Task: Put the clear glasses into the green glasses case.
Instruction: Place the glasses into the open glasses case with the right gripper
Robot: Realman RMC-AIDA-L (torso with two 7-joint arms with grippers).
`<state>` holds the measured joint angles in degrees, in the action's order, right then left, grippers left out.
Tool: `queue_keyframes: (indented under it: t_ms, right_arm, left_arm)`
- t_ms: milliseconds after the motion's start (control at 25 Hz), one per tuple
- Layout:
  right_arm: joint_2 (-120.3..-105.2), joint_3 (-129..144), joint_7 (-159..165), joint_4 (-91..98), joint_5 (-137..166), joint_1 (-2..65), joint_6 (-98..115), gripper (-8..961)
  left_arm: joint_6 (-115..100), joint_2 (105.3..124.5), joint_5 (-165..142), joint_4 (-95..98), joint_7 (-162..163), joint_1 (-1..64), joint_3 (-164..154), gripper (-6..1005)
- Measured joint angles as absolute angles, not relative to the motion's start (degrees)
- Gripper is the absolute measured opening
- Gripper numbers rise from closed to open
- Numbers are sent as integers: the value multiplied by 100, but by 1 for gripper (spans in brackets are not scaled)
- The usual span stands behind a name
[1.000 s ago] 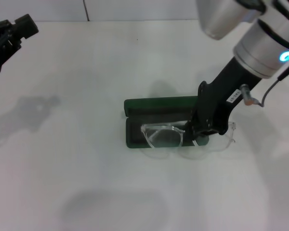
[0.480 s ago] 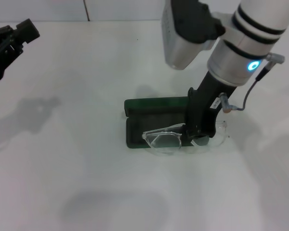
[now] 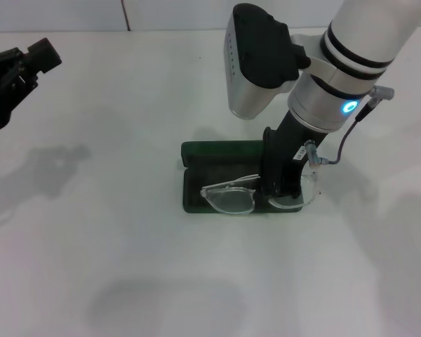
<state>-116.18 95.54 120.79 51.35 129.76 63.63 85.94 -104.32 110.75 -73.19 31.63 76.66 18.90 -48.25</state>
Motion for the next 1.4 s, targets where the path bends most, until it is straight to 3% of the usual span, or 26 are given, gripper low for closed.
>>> queue_keyframes:
  t_ms: [1400]
  right_arm:
    - [-11613,9317,11702,5191,12743,6066,8214,60]
  left_arm:
    - [-10309,11125,-7346,3014,7532,1913,-4857,56]
